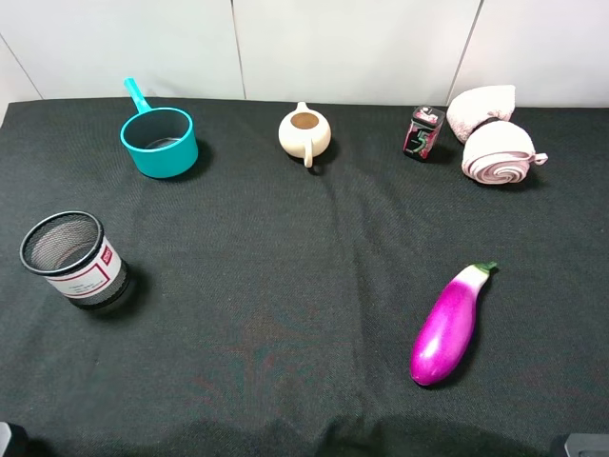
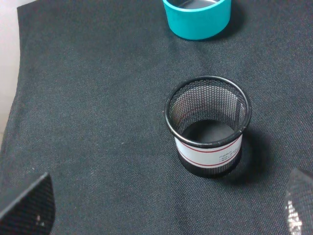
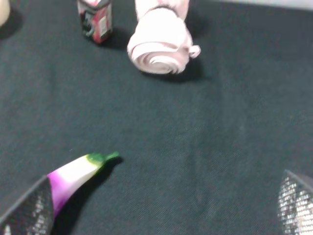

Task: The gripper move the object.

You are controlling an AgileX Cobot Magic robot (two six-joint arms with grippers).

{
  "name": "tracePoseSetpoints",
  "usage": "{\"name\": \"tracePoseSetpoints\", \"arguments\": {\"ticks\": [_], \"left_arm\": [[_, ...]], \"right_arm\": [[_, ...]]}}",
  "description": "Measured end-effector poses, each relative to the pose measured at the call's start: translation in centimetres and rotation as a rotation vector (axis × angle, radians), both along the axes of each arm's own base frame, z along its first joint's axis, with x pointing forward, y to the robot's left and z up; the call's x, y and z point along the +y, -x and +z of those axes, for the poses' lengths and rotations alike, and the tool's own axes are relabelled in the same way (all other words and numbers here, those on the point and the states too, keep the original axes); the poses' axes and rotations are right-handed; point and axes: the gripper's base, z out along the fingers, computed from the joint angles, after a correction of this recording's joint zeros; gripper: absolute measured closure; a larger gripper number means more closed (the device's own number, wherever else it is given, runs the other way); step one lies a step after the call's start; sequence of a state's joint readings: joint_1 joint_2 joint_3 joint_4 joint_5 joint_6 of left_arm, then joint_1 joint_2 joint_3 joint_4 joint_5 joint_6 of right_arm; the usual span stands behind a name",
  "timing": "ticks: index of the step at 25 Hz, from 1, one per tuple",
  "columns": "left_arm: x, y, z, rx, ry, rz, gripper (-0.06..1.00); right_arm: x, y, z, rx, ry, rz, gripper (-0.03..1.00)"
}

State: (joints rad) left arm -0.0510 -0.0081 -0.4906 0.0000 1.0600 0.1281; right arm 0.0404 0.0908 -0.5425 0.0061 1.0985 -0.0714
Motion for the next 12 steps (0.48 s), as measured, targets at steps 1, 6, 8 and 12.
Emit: {"name": "tracePoseSetpoints", "arguments": {"ticks": [1, 6, 8, 12], "left_arm": [[0.00, 0.00, 0.00, 0.000, 0.000, 0.000, -0.05], [0.00, 0.00, 0.00, 0.000, 0.000, 0.000, -0.05], [0.00, 0.00, 0.00, 0.000, 0.000, 0.000, -0.05], [0.00, 0.00, 0.00, 0.000, 0.000, 0.000, -0.05]], "right_arm": [[-0.07, 0.43, -0.25, -0.026, 0.004, -0.003, 0.27], [-0.15, 1.07, -0.44, -0.111, 0.006, -0.008, 0.27], [-0.15, 1.02, -0.46, -0.117, -0.001, -0.012, 0.27], [-0.14, 0.79, -0.74, -0.117, -0.012, -0.018, 0.27]]}}
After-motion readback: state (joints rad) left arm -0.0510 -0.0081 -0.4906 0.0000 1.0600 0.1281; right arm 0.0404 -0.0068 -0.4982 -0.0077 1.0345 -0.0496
